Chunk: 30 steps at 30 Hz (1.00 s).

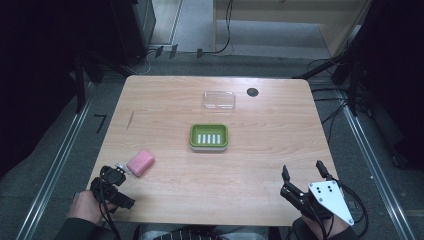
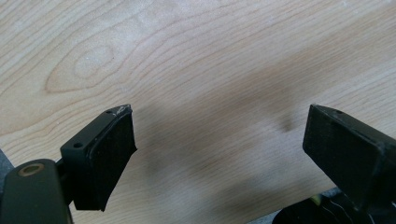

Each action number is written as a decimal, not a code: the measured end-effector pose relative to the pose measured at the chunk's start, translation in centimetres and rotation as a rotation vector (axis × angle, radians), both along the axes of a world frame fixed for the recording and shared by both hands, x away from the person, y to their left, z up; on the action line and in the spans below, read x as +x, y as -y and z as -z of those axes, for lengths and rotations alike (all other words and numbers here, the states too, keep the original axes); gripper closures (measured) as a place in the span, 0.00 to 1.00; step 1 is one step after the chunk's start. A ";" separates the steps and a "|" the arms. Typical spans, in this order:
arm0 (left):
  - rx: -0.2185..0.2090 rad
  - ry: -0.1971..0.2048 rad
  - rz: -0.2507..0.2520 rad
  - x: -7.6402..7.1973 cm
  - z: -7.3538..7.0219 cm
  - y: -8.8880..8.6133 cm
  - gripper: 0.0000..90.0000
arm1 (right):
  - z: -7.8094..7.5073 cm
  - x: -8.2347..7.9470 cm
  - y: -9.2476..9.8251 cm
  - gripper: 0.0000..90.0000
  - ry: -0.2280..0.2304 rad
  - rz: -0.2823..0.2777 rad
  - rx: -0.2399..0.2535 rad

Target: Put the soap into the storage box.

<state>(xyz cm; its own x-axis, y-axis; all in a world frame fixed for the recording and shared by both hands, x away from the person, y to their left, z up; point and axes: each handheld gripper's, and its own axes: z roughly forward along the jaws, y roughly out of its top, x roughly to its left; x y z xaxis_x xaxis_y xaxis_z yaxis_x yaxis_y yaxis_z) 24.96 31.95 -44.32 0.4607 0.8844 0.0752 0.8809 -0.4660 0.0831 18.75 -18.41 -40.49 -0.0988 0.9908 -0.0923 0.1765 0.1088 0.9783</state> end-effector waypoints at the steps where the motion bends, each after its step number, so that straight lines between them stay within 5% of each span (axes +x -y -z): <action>1: -0.001 0.004 -0.001 0.0 0.0 0.1 0.11 | 0.0 0.0 0.1 0.14 0.000 0.003 -0.001; 17: 0.000 0.017 0.035 0.0 -0.1 0.3 0.11 | 0.0 -0.1 0.1 0.14 0.002 0.006 0.003; 30: -0.050 0.049 0.056 1.4 -0.8 0.2 0.09 | 0.0 0.1 -0.1 0.14 -0.002 0.004 0.002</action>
<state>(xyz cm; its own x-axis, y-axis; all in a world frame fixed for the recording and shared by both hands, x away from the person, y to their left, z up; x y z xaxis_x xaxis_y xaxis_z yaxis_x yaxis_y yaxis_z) 26.35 31.79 -43.53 0.5060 0.8607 0.0553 0.8482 -0.5082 0.1493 18.83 -18.32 -40.47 -0.0955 0.9913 -0.0906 0.1789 0.1066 0.9781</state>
